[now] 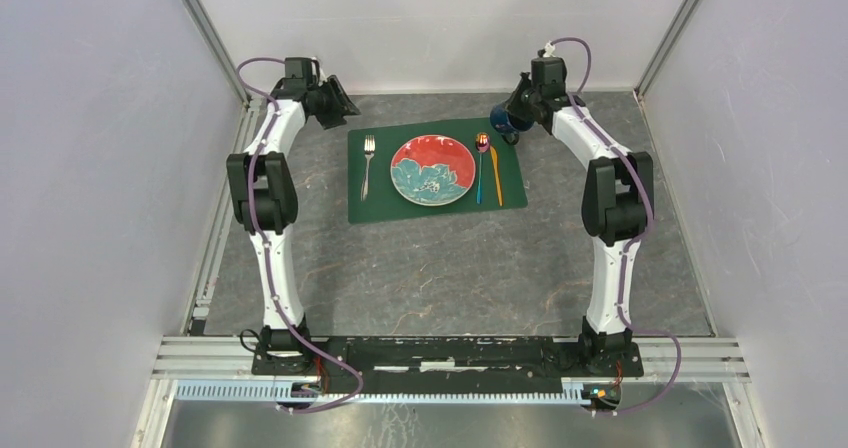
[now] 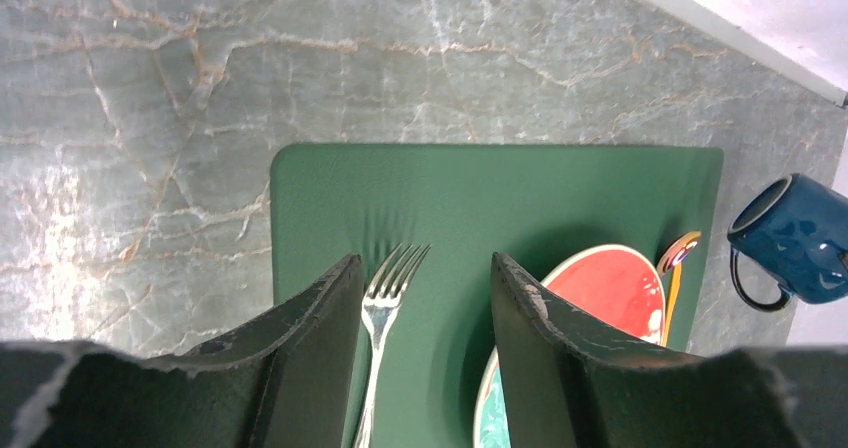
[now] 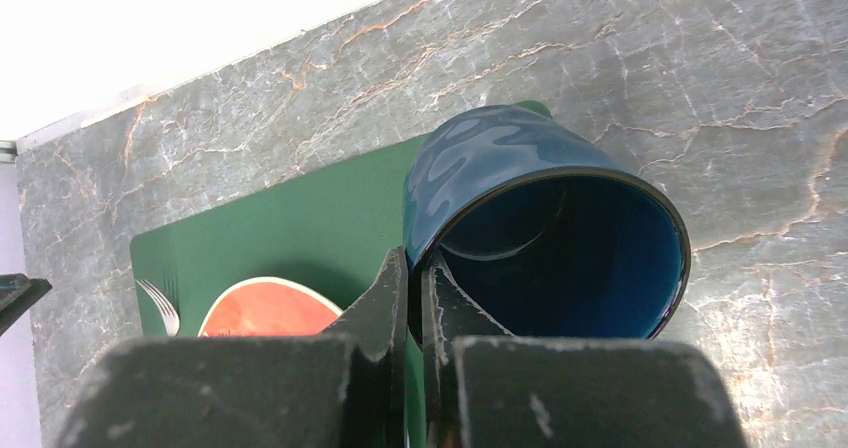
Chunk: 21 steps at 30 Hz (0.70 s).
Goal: Set the dinner table for one person
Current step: Place the cup on the napkin.
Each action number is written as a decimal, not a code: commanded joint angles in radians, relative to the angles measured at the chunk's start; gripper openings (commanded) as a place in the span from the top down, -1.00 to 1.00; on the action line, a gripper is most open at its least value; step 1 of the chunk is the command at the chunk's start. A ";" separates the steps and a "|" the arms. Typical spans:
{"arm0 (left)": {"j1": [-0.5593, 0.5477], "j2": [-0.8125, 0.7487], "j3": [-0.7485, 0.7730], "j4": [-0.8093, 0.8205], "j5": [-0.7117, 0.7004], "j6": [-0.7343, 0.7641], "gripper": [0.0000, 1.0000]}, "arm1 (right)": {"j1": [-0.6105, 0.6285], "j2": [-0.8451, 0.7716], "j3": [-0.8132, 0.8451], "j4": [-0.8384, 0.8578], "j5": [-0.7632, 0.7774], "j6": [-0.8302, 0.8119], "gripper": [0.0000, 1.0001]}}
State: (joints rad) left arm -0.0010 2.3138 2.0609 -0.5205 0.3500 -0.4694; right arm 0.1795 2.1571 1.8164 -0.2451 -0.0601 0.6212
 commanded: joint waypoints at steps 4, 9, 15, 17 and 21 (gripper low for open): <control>-0.002 -0.103 -0.079 0.040 0.032 0.061 -0.15 | 0.011 0.028 -0.001 0.145 -0.011 0.024 1.00; -0.002 -0.105 -0.081 0.037 0.029 0.065 -0.15 | 0.017 0.035 -0.009 0.154 -0.007 0.019 1.00; -0.002 -0.110 -0.092 0.035 0.025 0.070 -0.15 | 0.018 0.037 -0.011 0.159 -0.004 0.005 1.00; -0.002 -0.108 -0.094 0.035 0.027 0.070 -0.15 | 0.018 0.041 -0.013 0.160 -0.009 0.005 1.00; 0.027 -0.111 -0.100 0.036 0.028 0.072 -0.15 | 0.019 0.046 -0.022 0.163 -0.016 0.011 1.00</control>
State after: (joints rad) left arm -0.0002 2.2635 1.9678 -0.5167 0.3519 -0.4694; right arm 0.1928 2.2078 1.7985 -0.1753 -0.0681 0.6380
